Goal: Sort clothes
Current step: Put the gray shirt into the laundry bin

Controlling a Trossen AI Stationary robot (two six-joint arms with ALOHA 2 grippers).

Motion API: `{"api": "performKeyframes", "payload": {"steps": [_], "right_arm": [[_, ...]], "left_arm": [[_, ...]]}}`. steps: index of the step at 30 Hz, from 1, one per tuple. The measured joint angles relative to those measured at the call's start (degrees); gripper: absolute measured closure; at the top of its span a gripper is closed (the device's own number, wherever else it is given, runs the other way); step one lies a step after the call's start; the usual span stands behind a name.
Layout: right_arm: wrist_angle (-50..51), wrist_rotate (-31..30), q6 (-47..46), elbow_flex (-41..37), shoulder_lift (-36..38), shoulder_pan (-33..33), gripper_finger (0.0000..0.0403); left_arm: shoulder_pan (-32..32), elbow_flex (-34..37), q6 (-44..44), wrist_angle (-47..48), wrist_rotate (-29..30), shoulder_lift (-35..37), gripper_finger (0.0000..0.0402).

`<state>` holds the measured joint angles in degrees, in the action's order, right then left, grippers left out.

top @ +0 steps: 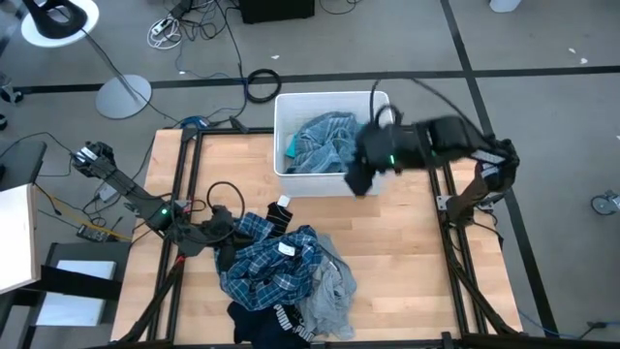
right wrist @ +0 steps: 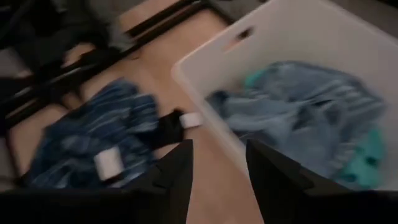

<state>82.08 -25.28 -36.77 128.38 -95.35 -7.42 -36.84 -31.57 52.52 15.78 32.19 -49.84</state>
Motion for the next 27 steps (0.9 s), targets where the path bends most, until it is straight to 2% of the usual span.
{"api": "performKeyframes", "payload": {"steps": [4, 8, 11, 15, 17, 21, 27], "right_arm": [[0.56, -3.02, -5.39, -0.36, -1.56, -8.59, 0.0253], [0.55, -5.34, -15.84, -4.6, -2.91, -15.47, 0.0254], [-2.03, -4.93, -25.02, -11.45, -2.9, -20.04, 0.0253], [-13.3, -1.74, -31.32, -22.72, -3.11, -25.76, 0.0255], [-22.16, -1.12, -31.52, -28.62, -3.0, -27.89, 0.0258], [-38.0, -0.31, -24.28, -40.31, -3.02, -30.83, 0.0265], [-57.26, -0.02, -17.13, -54.55, -3.03, -30.73, 0.0266]], "left_arm": [[0.0, 0.0, -2.89, -0.01, -0.03, 0.0, 0.0312], [-0.01, 0.0, -3.02, 0.32, -0.3, 0.0, 0.0312], [0.0, 0.0, -4.24, 0.53, -1.27, 0.0, 0.0312], [0.0, 0.0, -5.75, 0.45, -2.29, 0.0, 0.0312], [0.0, 0.0, -5.84, 0.47, -2.48, 0.0, 0.0312], [0.0, 0.0, -6.65, 0.47, -3.4, 0.0, 0.0312], [0.0, 0.0, -7.31, 0.34, -4.78, 0.02, 0.0312]]}}
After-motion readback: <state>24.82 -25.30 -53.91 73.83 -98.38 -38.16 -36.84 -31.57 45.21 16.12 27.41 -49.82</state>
